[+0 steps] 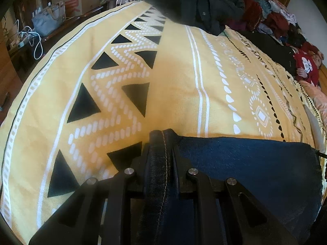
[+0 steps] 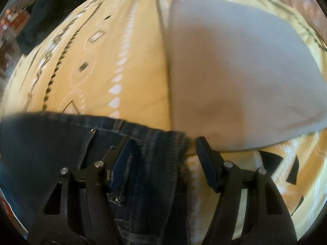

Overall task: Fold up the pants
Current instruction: 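Grasp the jeans waistband with the left gripper while the right gripper grasps the waistband too, then lift the jeans waistband with both grippers, unfolding the jeans across the bed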

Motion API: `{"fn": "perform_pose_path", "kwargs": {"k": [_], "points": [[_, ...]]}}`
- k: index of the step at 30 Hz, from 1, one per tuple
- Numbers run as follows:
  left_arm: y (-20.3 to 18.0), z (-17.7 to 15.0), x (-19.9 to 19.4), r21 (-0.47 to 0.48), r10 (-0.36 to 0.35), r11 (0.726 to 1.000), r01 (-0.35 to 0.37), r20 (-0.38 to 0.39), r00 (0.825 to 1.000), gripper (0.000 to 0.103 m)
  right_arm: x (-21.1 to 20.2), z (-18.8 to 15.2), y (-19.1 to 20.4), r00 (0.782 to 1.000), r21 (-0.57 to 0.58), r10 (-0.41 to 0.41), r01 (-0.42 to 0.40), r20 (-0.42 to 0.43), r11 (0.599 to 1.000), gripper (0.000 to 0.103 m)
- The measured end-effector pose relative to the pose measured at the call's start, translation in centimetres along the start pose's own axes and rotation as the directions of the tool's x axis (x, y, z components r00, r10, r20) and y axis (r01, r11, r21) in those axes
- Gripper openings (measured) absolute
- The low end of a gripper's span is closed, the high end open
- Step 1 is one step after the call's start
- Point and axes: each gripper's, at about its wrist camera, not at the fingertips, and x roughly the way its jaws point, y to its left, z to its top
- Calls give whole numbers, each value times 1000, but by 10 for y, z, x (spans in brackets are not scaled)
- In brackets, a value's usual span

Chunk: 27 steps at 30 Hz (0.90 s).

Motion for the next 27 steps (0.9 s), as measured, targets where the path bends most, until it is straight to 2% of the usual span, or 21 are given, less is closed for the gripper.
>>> {"fn": "perform_pose_path", "kwargs": {"k": [1,2,4,7,10,12,14,17,19,22,24,27], "points": [[-2,1,-1,7,7,1000,-7,8,1000,16,2,-2,3,1000,-10,5,-5,-8,1000,18],[-6,2,-5,7,8,1000,-8,30,1000,15,5,0,-2,1000,-2,15,-15,-17,1000,10],[-12,3,-16,5,10,1000,-10,79,997,14,0,0,-8,999,24,45,-45,7,999,7],[-20,5,-56,-9,-22,1000,24,204,979,14,-32,-7,-9,990,25,95,-98,100,995,6],[-28,-4,-116,-6,-93,995,101,340,936,14,-79,-25,-7,969,4,150,-153,196,988,5],[-29,-16,-152,3,-138,989,150,402,905,14,-114,-46,1,951,-34,195,-192,241,981,5],[-28,-37,-190,13,-164,984,177,450,878,14,-138,-66,11,943,-70,215,-204,255,976,5],[-15,-76,-229,7,-182,979,204,479,859,14,-169,-110,20,939,-105,227,-206,259,973,3],[-2,-108,-241,-10,-189,976,219,464,865,14,-185,-142,22,946,-116,214,-191,245,975,3],[19,-162,-245,-69,-176,972,223,412,894,15,-191,-188,24,963,-112,188,-169,195,979,3],[36,-201,-235,-125,-173,965,229,350,921,15,-182,-221,25,975,-105,179,-166,133,981,3],[51,-239,-203,-207,-125,963,175,232,965,16,-147,-253,21,990,-87,135,-132,27,987,4]]}}
